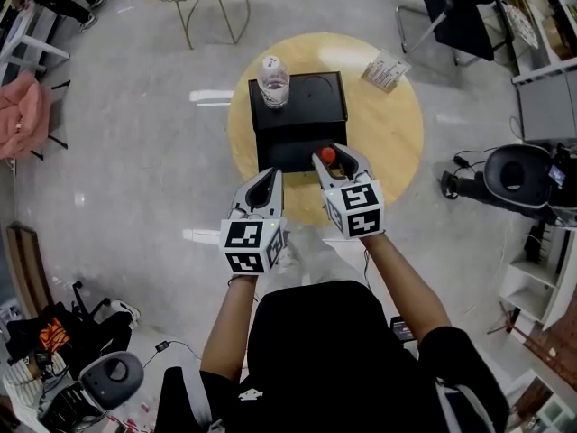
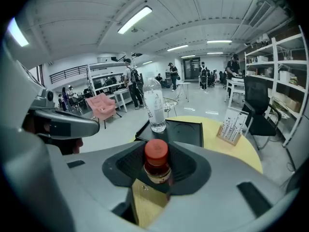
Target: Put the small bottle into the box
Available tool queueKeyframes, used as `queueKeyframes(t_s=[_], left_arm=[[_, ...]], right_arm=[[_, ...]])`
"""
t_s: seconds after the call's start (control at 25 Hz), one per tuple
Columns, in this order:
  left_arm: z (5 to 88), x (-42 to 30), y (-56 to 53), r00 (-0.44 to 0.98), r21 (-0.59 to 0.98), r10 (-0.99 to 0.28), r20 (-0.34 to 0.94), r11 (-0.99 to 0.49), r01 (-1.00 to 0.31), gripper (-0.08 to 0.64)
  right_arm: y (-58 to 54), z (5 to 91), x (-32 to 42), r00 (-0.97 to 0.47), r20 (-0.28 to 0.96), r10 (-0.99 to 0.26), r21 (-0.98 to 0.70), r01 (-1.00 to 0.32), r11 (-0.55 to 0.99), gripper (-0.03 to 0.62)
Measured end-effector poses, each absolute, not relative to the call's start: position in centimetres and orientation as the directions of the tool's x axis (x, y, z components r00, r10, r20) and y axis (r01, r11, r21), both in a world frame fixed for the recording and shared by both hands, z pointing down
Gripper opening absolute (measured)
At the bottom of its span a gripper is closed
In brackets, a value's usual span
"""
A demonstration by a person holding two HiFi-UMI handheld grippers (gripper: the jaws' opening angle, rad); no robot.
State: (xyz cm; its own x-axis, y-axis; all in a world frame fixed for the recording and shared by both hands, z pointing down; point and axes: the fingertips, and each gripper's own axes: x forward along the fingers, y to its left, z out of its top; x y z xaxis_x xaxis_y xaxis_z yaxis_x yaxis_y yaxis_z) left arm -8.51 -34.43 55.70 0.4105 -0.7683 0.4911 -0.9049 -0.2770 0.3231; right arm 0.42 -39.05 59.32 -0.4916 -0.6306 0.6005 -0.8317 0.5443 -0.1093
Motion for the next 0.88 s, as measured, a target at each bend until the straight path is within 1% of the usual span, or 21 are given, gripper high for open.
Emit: queueKeyframes(t_s=[0.24, 0.88], left_arm=[[57.8, -8.3, -35.8, 0.412, 0.337, -0.749, 0.519, -0.264, -0.904, 0.008], [61.3, -8.3, -36.7, 0.416, 0.342, -0.710, 0.569, -0.255, -0.904, 0.009]], right_arm=[[-40.1, 62.1, 0.2, -0.482, 0.643, -0.595, -0.116, -0.829, 0.547, 0.140], [-40.7, 67.6, 0.8, -0.431, 0.707, -0.560, -0.081, -0.837, 0.541, 0.140]])
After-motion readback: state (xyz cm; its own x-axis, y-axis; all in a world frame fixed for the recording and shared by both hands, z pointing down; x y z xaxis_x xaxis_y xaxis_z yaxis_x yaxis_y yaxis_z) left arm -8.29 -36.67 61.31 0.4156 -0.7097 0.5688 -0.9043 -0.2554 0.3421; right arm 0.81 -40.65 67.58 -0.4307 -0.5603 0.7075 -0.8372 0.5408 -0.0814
